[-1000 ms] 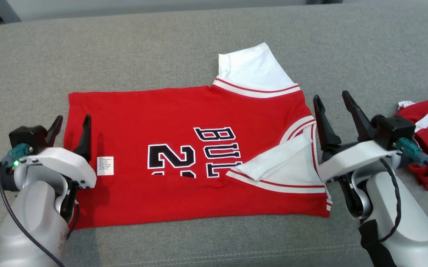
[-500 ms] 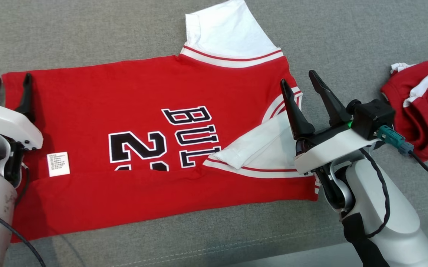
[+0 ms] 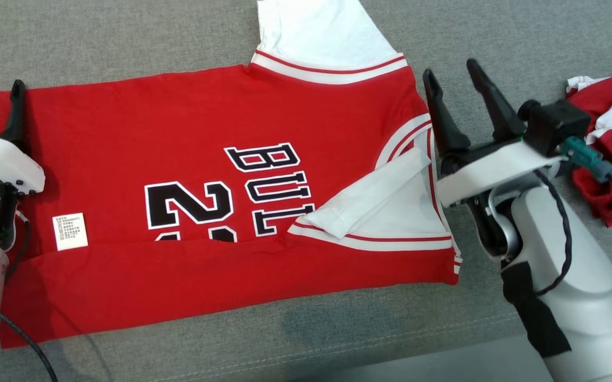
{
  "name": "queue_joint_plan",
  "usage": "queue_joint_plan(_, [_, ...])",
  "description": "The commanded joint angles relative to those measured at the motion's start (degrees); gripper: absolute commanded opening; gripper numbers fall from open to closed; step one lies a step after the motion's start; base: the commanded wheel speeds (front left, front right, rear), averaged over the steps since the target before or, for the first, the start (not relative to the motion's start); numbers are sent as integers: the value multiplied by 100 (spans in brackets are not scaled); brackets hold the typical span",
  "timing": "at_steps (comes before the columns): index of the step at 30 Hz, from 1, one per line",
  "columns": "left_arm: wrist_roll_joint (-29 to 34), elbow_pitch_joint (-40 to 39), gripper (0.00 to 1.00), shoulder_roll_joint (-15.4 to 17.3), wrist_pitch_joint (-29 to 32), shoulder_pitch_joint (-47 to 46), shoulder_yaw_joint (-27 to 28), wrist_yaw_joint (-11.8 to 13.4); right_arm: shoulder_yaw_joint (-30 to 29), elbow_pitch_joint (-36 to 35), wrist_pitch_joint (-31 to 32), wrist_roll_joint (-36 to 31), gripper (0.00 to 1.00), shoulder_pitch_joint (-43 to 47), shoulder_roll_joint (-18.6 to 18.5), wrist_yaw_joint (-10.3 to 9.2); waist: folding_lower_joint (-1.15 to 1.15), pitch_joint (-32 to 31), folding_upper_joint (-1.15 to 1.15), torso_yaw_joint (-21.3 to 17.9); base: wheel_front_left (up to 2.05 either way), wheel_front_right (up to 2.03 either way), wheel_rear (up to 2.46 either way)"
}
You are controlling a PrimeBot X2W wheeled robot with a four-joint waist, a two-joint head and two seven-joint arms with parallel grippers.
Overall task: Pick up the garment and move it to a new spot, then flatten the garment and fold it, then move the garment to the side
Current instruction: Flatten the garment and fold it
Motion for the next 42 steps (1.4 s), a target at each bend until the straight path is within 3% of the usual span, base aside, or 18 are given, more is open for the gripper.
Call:
queue_joint_plan(1, [-54, -102, 56, 296, 4, -151, 78, -40, 41, -58, -34, -57, 100, -155, 57, 0, 0, 58, 0, 49, 0, 0, 0])
queue_joint_plan(3, [-150, -151, 29, 304, -1, -198, -42, -40, -19, 169, -24, -143, 100, -490, 57, 0, 0, 126, 0, 102, 0, 0, 0])
queue_joint_plan(4, [-189, -177, 4, 309, -4, -222, -108, -40, -52, 292, 2, -227, 100, -662, 57, 0, 0, 162, 0, 131, 0, 0, 0])
queue_joint_plan(5, [-230, -203, 0, 311, -6, -249, -173, -40, -102, 416, 41, -303, 100, -830, 57, 0, 0, 198, 0, 163, 0, 0, 0])
queue_joint_plan(9, [-389, -299, 0, 311, 2, -358, -453, -40, -326, 851, 199, -503, 100, -1472, 57, 0, 0, 333, 0, 293, 0, 0, 0])
queue_joint_plan(19, [-697, -562, 0, 137, -106, -639, -1056, -40, -393, 2320, 891, -75, 100, -2844, 58, 0, 0, 718, 0, 800, 0, 0, 0])
queue_joint_plan(37, [-1132, -1069, 0, -68, -143, -664, -1553, -41, 64, 3651, 1300, 386, 100, -3767, 58, 0, 0, 901, 0, 1266, 0, 0, 0])
queue_joint_plan(38, [-1137, -1081, 0, -73, -143, -664, -1562, -41, 80, 3707, 1317, 415, 96, -3803, 58, 0, 0, 908, 0, 1280, 0, 0, 0])
queue_joint_plan(40, [-1147, -1106, 0, -76, -144, -670, -1575, -41, 129, 3815, 1402, 479, 72, -3870, 58, 0, 0, 926, 0, 1302, 0, 0, 0])
queue_joint_plan(42, [-1156, -1130, 0, -72, -144, -675, -1592, -41, 197, 3874, 1440, 547, 28, -3913, 58, 0, 0, 936, 0, 1314, 0, 0, 0])
